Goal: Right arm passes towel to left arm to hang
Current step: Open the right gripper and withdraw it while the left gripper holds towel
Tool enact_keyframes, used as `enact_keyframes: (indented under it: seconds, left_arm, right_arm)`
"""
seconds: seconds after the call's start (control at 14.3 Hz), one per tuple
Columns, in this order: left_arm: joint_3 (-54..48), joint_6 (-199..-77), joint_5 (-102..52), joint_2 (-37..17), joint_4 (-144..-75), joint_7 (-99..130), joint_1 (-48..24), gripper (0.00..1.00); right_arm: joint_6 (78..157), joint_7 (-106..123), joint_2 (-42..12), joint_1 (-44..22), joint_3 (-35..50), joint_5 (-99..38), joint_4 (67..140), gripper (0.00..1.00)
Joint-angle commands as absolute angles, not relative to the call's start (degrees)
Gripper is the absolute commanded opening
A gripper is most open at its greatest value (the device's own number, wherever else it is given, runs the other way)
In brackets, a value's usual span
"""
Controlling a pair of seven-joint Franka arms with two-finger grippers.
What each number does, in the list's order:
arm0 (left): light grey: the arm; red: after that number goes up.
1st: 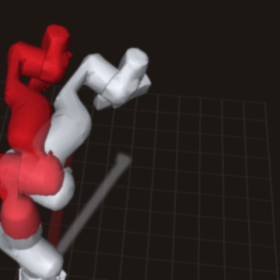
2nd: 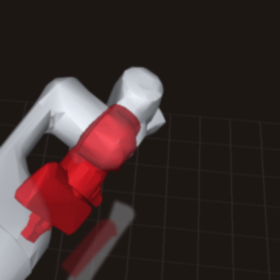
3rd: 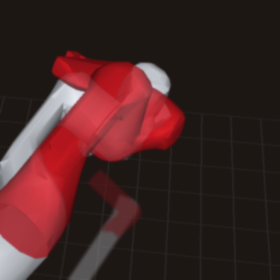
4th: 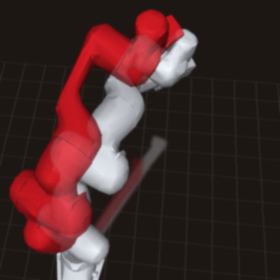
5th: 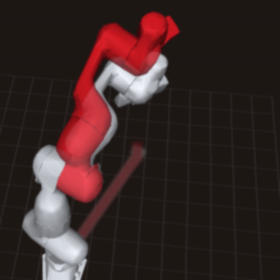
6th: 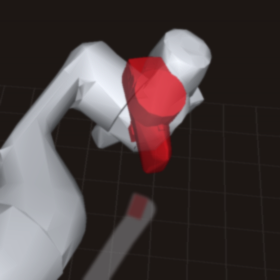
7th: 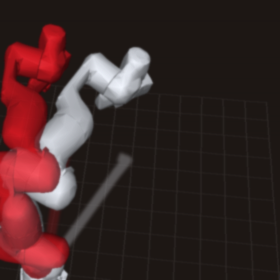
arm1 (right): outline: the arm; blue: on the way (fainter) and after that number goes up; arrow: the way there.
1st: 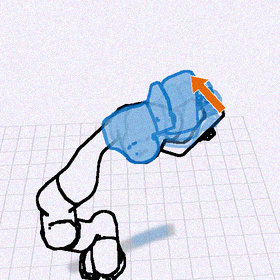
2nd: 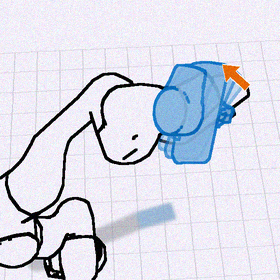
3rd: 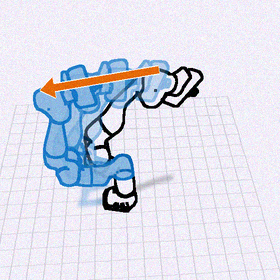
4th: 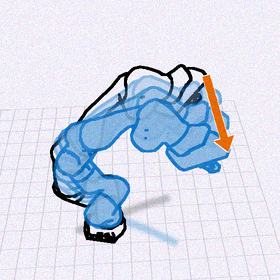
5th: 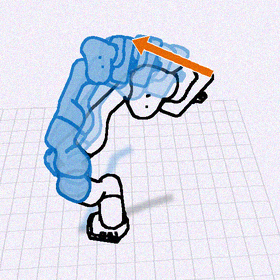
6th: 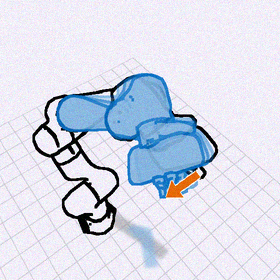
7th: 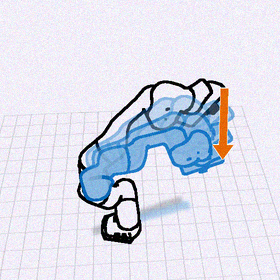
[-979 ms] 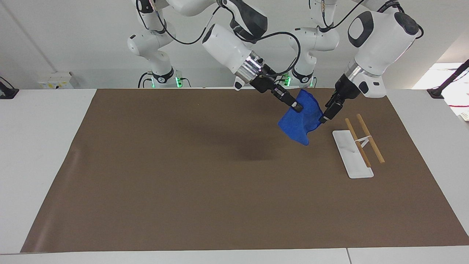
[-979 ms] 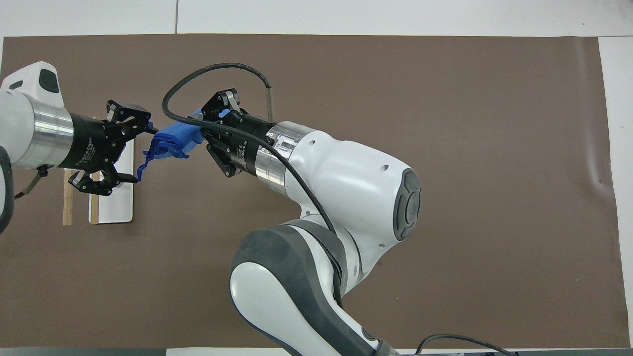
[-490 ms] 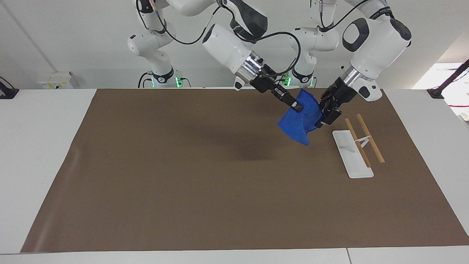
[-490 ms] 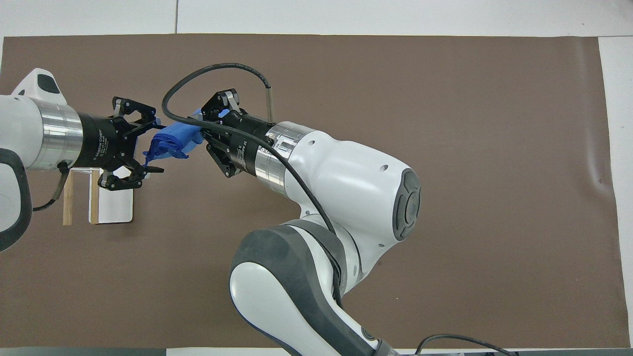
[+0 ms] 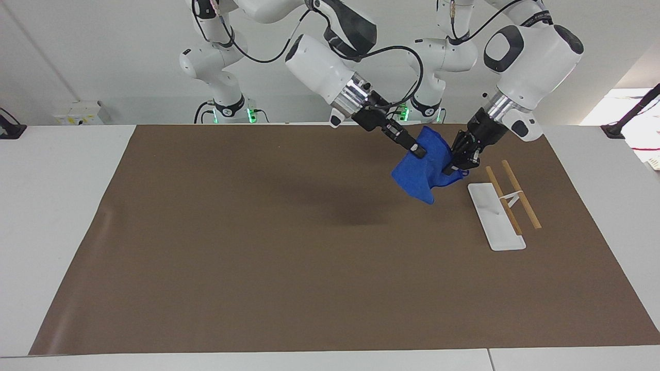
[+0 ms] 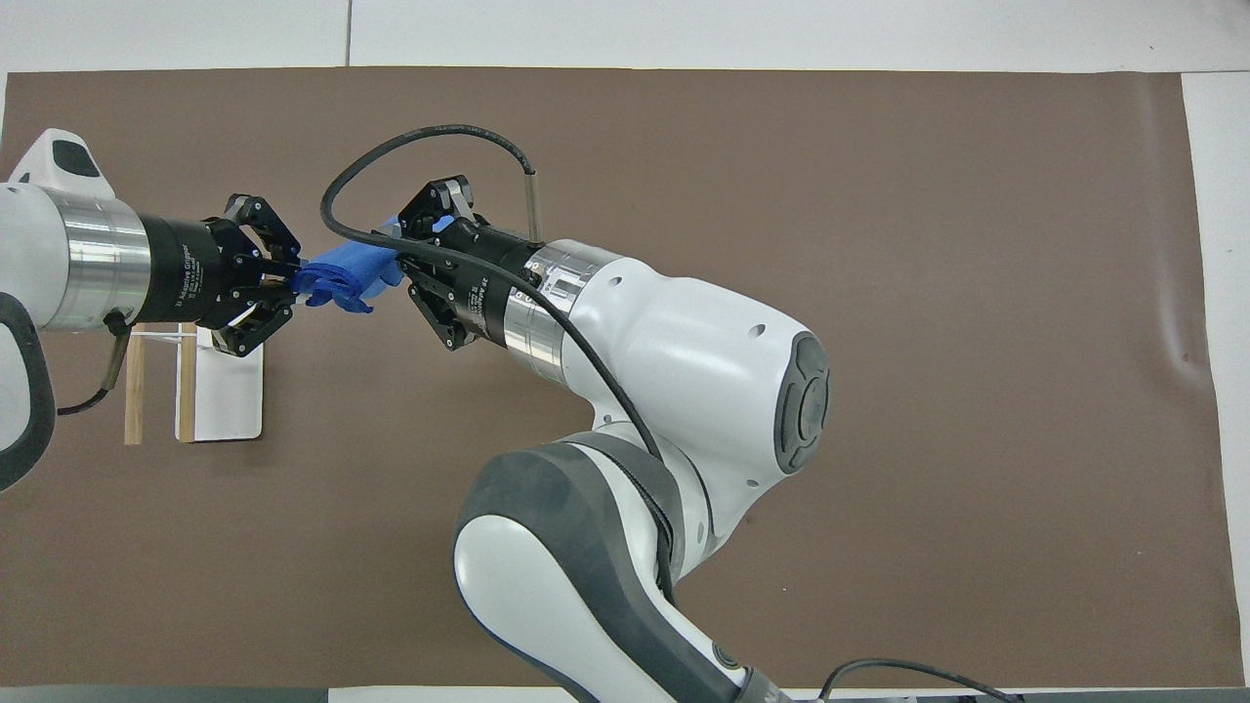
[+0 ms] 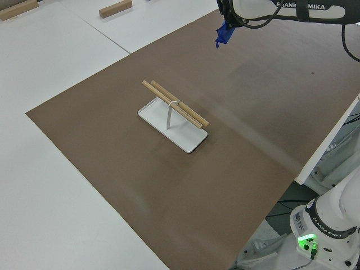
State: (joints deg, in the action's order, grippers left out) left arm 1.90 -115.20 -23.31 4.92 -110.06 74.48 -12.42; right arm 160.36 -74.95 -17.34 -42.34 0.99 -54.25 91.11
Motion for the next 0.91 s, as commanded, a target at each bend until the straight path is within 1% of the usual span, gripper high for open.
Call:
enact_keyframes:
  seconds: [0.0, 0.07, 0.14, 0.21, 0.28, 0.35, 0.56, 0.84]
  left_arm:
    - [2.2, -116.6, -23.9, 6.1, -111.7, 74.4, -12.3, 0.00]
    - [2.2, -116.7, -23.7, 6.1, -111.5, 74.1, -12.3, 0.00]
    - [2.2, -116.9, -23.6, 6.0, -111.5, 74.1, -12.3, 0.00]
    - [2.2, -117.3, -23.5, 6.0, -111.5, 73.9, -12.2, 0.00]
    - [2.3, -117.6, -23.5, 6.0, -111.5, 73.0, -12.0, 0.00]
    - [2.3, -117.5, -23.3, 6.0, -111.6, 71.6, -11.3, 0.00]
    - [2.4, -117.4, -21.5, 5.9, -111.5, 65.9, -9.4, 0.00]
    - [2.4, -117.4, -9.9, 6.0, -111.5, 62.5, -9.1, 0.00]
  right_arm:
    - [161.3, -72.4, -18.1, -41.5, 1.1, -54.4, 90.3, 0.00]
    - [161.2, -69.6, -18.1, -41.3, 1.1, -54.4, 90.8, 0.00]
    - [161.2, -65.5, -18.1, -41.0, 1.0, -54.4, 91.3, 0.18]
    - [161.2, -61.1, -17.9, -41.0, 0.7, -54.4, 92.2, 0.56]
    - [161.2, -58.2, -17.8, -41.0, 0.4, -54.4, 92.9, 0.98]
    - [161.3, -55.5, -17.6, -40.7, -0.1, -54.4, 93.7, 1.00]
    - [161.2, -41.4, -16.2, -36.9, -0.6, -52.6, 98.5, 1.00]
    - [160.7, -24.2, -13.5, -30.1, -0.6, -52.1, 106.6, 1.00]
